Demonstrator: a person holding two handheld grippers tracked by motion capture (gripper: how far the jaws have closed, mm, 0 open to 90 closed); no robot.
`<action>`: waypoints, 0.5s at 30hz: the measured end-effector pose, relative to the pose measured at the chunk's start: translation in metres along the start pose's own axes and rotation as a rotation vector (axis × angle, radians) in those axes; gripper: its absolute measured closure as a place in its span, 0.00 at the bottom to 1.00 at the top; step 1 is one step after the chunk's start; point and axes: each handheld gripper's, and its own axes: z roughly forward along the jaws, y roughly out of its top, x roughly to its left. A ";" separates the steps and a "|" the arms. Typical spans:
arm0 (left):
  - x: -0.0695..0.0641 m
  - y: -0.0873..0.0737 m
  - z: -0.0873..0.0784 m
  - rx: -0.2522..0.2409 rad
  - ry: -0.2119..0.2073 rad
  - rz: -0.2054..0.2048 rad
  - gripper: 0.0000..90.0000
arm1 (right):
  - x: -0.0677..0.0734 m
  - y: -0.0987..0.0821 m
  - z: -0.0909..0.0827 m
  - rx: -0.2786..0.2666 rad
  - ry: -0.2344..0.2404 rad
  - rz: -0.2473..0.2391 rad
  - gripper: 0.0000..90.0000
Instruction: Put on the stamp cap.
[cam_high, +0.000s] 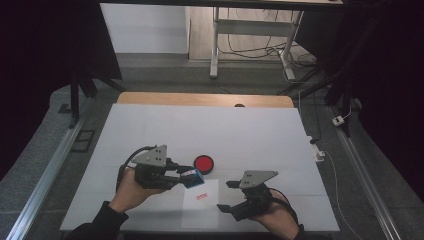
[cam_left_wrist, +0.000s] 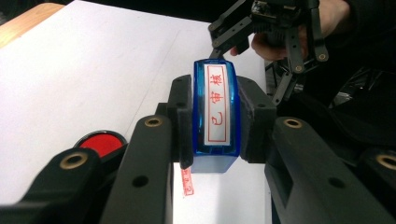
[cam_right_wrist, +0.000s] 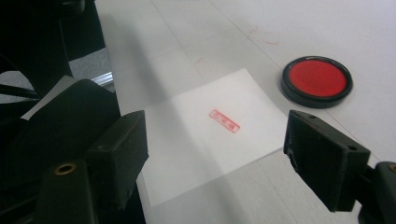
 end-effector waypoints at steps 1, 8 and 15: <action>0.001 0.000 -0.001 0.001 0.003 -0.002 0.78 | -0.001 -0.001 -0.001 0.001 -0.005 0.005 0.23; 0.004 -0.003 -0.005 0.003 0.029 -0.015 0.78 | -0.003 -0.005 -0.007 0.022 -0.045 0.039 0.18; 0.008 -0.005 -0.010 0.007 0.066 -0.037 0.78 | -0.005 -0.010 -0.014 0.032 -0.082 0.069 0.13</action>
